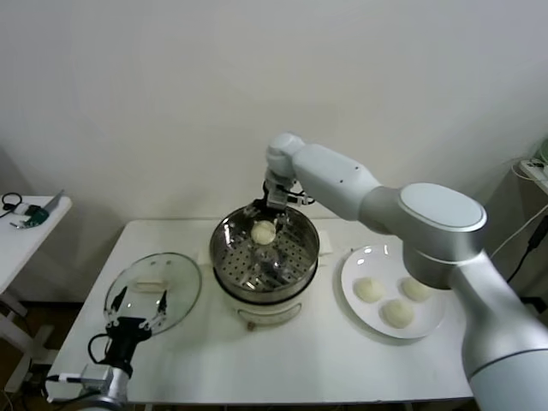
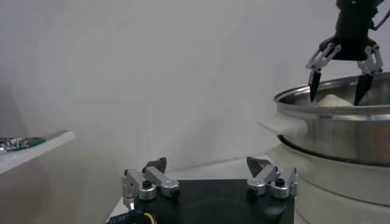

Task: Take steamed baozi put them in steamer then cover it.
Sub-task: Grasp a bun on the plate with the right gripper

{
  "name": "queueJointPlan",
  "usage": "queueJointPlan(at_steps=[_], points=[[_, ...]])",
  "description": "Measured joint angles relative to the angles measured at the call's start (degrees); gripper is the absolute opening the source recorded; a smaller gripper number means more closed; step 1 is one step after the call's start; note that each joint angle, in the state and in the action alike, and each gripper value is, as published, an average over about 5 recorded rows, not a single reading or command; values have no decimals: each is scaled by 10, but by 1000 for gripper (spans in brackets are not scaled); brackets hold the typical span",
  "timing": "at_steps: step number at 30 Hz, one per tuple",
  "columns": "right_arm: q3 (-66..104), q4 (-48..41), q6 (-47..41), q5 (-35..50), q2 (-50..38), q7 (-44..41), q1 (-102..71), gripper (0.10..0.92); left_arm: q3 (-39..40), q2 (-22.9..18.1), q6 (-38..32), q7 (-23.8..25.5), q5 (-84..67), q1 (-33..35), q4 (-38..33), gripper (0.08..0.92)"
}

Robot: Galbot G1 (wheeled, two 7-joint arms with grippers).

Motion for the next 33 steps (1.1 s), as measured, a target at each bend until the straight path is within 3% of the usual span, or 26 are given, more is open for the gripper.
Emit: queueJointPlan(at_steps=[10, 18, 26, 33], points=[[-183, 157, -50, 275, -126, -26, 161, 823, -1, 1, 7, 2, 4, 5, -14, 823], [-362, 341, -282, 457, -254, 4, 303, 823, 6, 1, 9, 4, 8, 6, -20, 823], [-438, 465, -528, 526, -348, 63, 334, 823, 8, 1, 8, 4, 8, 6, -19, 823], [-412, 476, -636, 509, -379, 96, 256, 823, 12, 1, 7, 6, 10, 4, -13, 823]])
